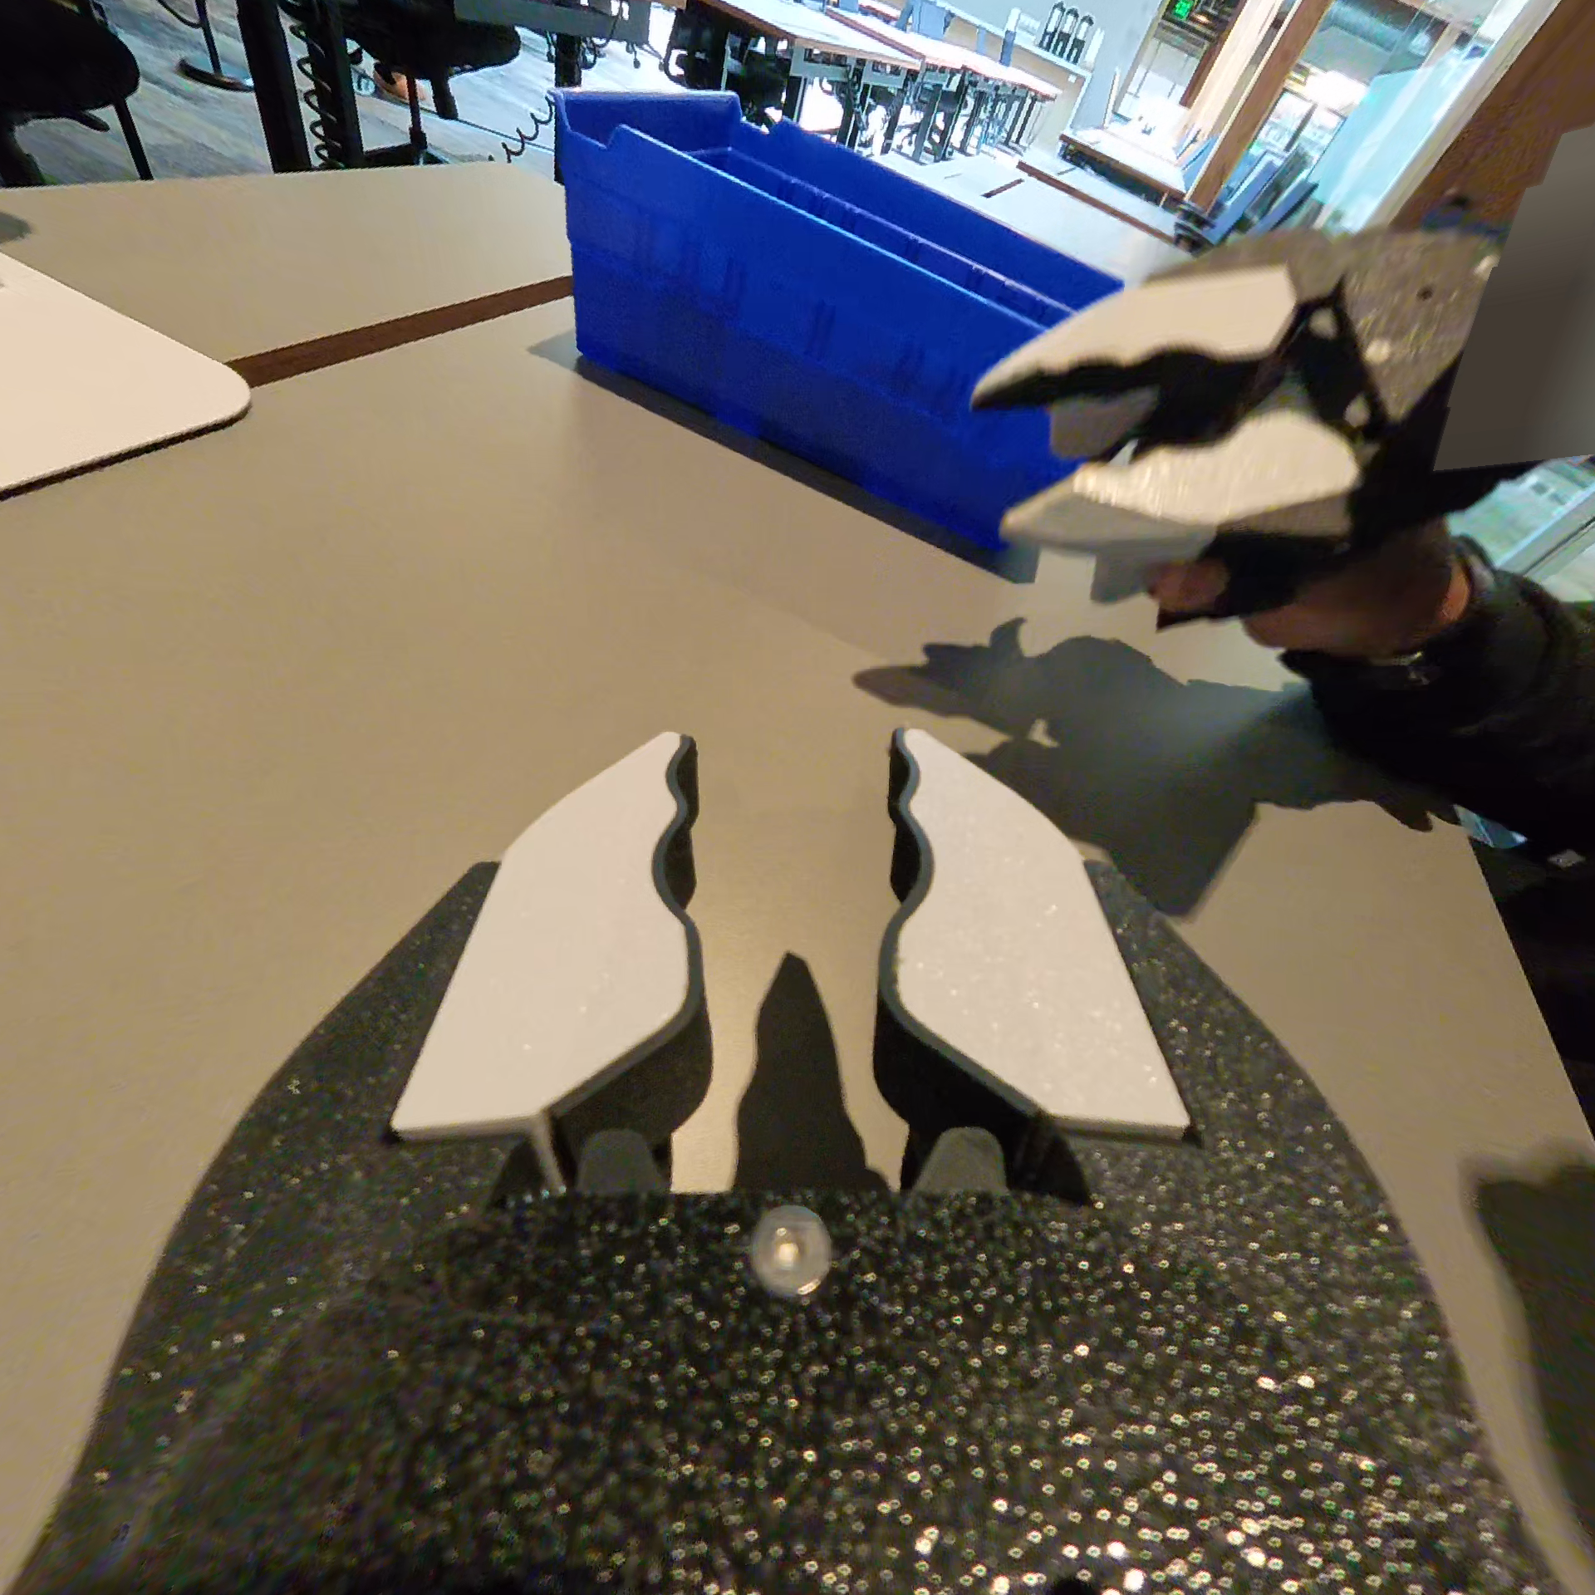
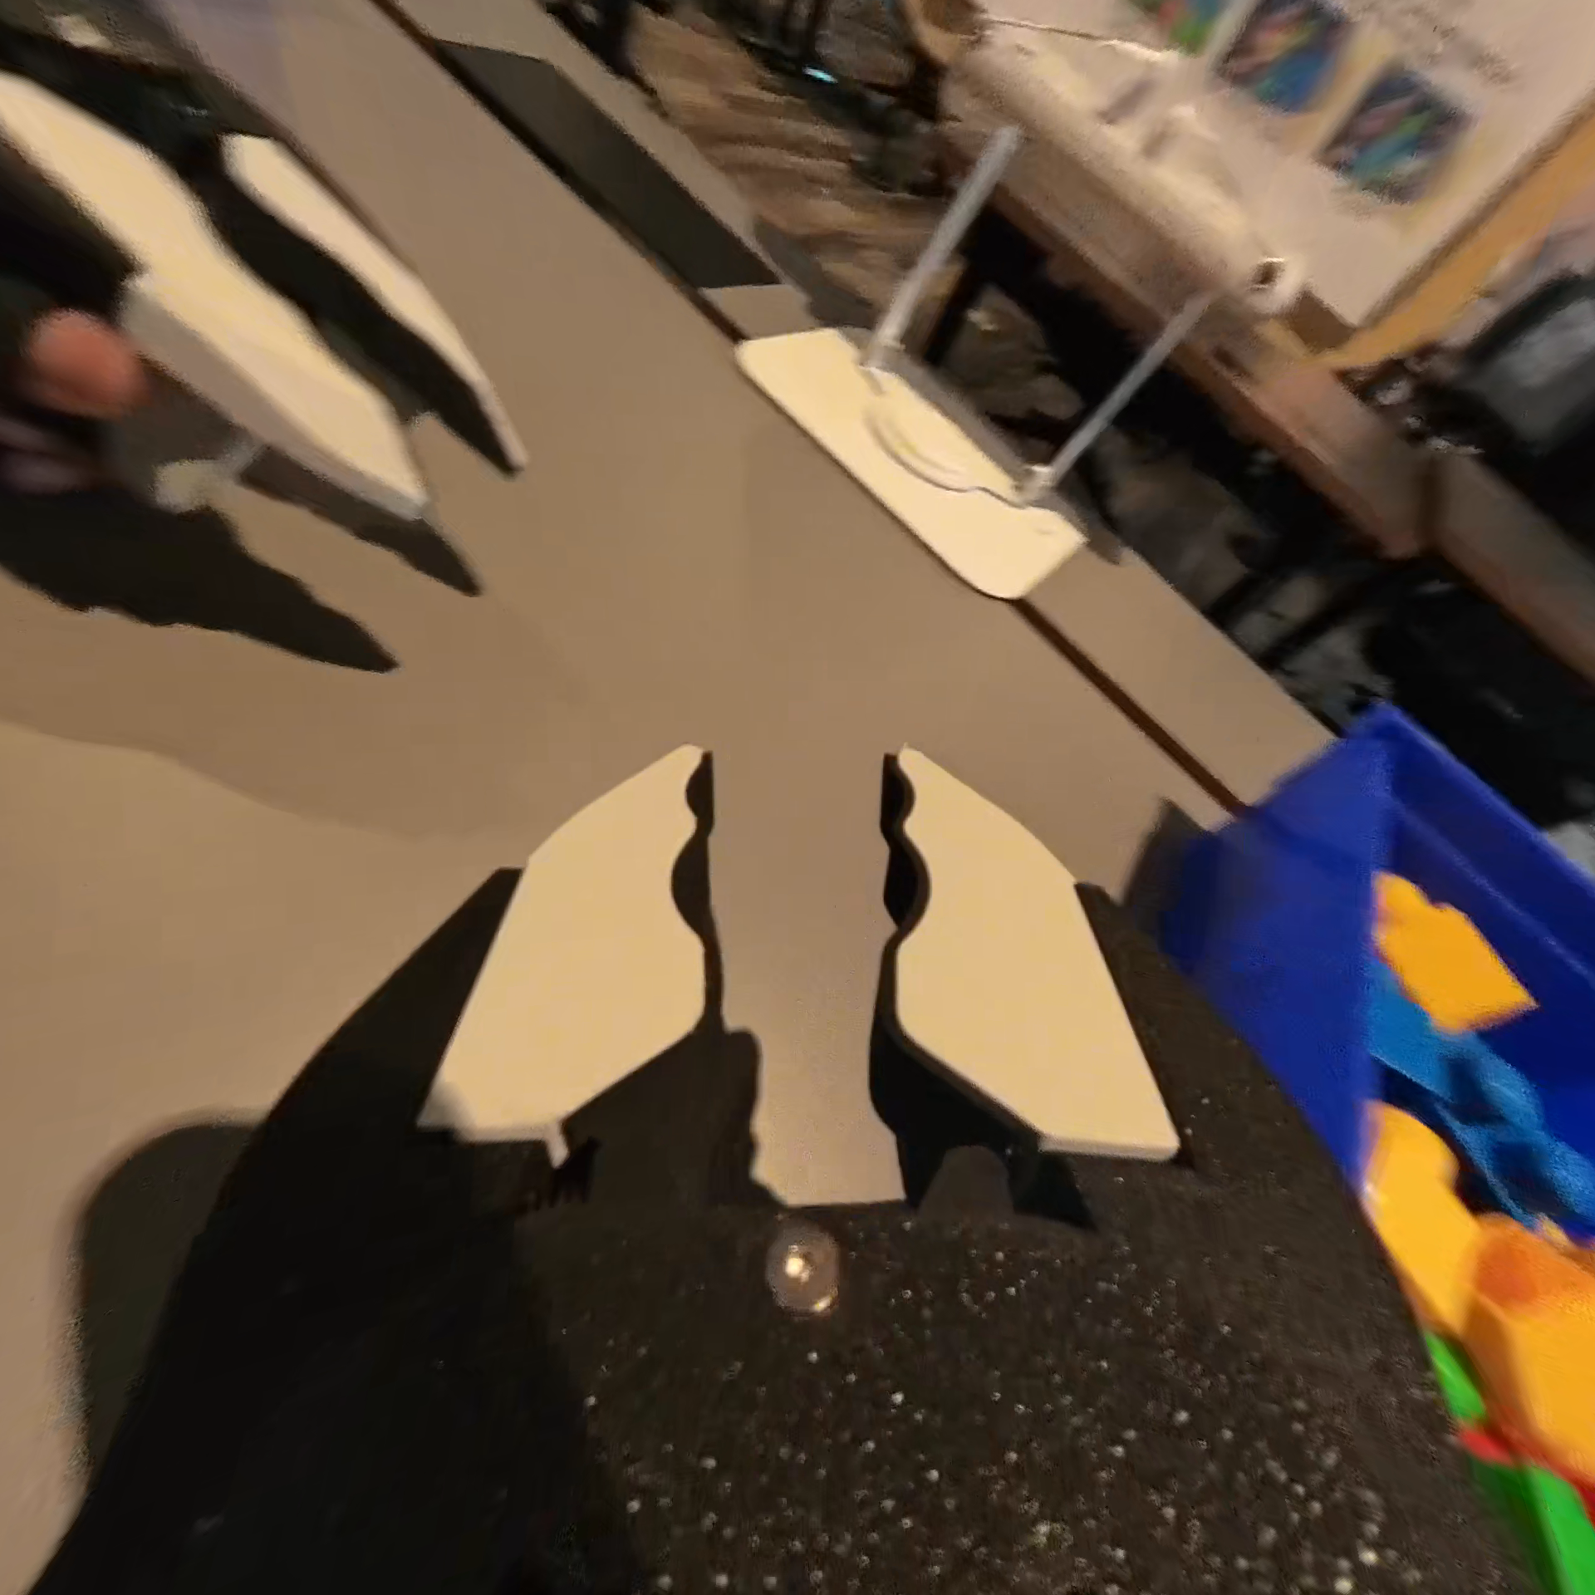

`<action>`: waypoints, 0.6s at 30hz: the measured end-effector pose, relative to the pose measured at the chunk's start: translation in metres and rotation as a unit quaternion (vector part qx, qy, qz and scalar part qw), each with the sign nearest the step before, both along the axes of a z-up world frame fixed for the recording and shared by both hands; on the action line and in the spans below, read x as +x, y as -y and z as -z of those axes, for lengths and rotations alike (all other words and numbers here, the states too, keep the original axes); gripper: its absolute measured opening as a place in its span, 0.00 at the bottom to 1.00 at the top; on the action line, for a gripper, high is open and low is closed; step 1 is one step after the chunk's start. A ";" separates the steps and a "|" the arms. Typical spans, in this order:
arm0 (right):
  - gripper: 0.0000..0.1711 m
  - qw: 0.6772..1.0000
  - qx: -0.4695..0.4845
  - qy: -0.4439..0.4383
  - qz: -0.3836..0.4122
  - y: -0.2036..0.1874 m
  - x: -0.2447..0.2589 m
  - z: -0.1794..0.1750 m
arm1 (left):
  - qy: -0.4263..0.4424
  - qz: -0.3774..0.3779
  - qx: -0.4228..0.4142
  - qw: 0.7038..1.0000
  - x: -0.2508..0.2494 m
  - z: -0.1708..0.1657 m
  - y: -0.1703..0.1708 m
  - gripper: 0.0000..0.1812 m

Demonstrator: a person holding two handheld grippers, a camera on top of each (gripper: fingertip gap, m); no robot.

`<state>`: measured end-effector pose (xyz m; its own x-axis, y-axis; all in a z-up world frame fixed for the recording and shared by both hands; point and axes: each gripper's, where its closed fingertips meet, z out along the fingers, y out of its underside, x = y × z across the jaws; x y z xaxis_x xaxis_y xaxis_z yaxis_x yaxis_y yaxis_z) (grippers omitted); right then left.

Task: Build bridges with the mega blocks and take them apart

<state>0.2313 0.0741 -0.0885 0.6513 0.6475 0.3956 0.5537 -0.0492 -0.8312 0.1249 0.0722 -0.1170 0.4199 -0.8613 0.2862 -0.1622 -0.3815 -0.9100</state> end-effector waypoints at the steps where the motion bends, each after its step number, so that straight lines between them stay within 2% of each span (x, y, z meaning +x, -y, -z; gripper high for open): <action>1: 0.21 1.000 -0.006 0.000 -0.025 0.005 -0.010 0.008 | 0.002 -0.001 0.000 1.000 0.000 -0.001 0.000 0.23; 4: 0.21 0.995 -0.056 -0.018 -0.082 0.019 -0.034 0.034 | -0.001 -0.012 0.009 1.000 -0.005 -0.002 -0.005 0.23; 7: 0.22 0.985 -0.132 -0.035 -0.105 0.028 -0.045 0.060 | -0.007 -0.039 0.024 0.999 -0.018 -0.003 -0.014 0.23; 10: 0.25 0.982 -0.153 -0.033 -0.103 0.027 -0.045 0.065 | -0.003 -0.080 0.047 0.996 -0.041 -0.015 -0.028 0.23; 14: 0.24 0.980 -0.166 -0.045 -0.101 0.026 -0.043 0.064 | -0.003 -0.159 0.106 0.982 -0.095 -0.047 -0.048 0.23; 18: 0.24 0.979 -0.172 -0.039 -0.105 0.026 -0.044 0.066 | 0.004 -0.246 0.167 0.955 -0.172 -0.097 -0.055 0.23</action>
<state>0.1873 0.0476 -0.1549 0.5086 0.8568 0.0853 0.5169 -0.2246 -0.8261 -0.0471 0.1275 -0.0203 0.7962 -0.6040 0.0351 -0.0302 -0.0976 -0.9948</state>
